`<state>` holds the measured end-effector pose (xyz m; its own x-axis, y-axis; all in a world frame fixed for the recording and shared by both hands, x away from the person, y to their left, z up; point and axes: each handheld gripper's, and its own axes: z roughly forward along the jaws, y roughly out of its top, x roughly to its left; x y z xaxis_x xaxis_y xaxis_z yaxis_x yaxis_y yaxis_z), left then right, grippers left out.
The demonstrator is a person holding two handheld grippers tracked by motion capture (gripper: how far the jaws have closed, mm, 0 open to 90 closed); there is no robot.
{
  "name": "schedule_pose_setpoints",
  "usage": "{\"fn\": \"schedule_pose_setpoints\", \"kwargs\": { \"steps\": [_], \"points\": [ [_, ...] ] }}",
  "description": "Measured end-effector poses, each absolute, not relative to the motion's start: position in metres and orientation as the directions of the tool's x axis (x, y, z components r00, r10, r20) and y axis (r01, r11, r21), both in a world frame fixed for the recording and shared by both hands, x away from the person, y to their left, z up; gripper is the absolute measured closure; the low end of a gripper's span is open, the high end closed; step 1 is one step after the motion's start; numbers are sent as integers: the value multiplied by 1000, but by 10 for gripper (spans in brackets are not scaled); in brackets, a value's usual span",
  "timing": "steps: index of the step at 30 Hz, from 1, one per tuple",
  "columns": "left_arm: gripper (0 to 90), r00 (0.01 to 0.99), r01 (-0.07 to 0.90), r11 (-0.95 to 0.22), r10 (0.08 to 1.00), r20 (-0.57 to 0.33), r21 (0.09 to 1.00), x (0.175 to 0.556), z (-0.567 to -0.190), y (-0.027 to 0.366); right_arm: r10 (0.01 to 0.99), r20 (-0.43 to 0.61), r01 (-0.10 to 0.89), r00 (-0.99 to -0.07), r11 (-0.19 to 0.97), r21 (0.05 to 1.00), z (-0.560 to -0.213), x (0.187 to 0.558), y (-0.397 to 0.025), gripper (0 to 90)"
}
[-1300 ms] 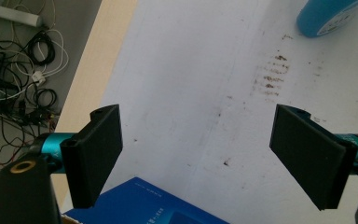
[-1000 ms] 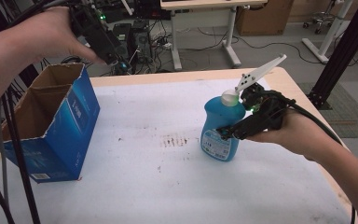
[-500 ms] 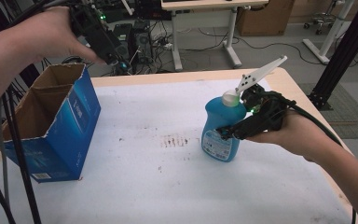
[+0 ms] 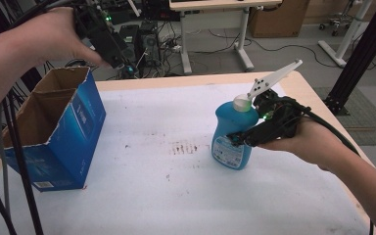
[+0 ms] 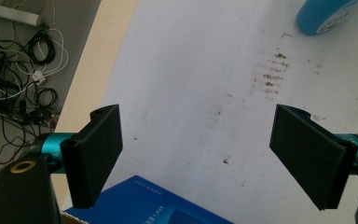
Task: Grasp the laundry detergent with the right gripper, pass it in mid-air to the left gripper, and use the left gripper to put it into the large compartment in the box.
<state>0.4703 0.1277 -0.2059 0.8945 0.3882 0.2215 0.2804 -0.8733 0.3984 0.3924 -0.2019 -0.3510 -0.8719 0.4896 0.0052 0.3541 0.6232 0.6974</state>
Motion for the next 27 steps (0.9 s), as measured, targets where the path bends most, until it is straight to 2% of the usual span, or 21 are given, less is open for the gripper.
{"fn": "schedule_pose_setpoints", "kwargs": {
  "steps": [10, 27],
  "points": [
    [172, 896, 276, -875, 383, 223, 397, 470, -205, 127, 496, -43, 321, -867, 623, 713, -350, 390, -203, 437],
    [172, 905, 257, -875, 367, 217, 412, 468, -203, 127, 471, -18, 304, -882, 597, 743, -338, 397, -214, 450]
  ]
}}
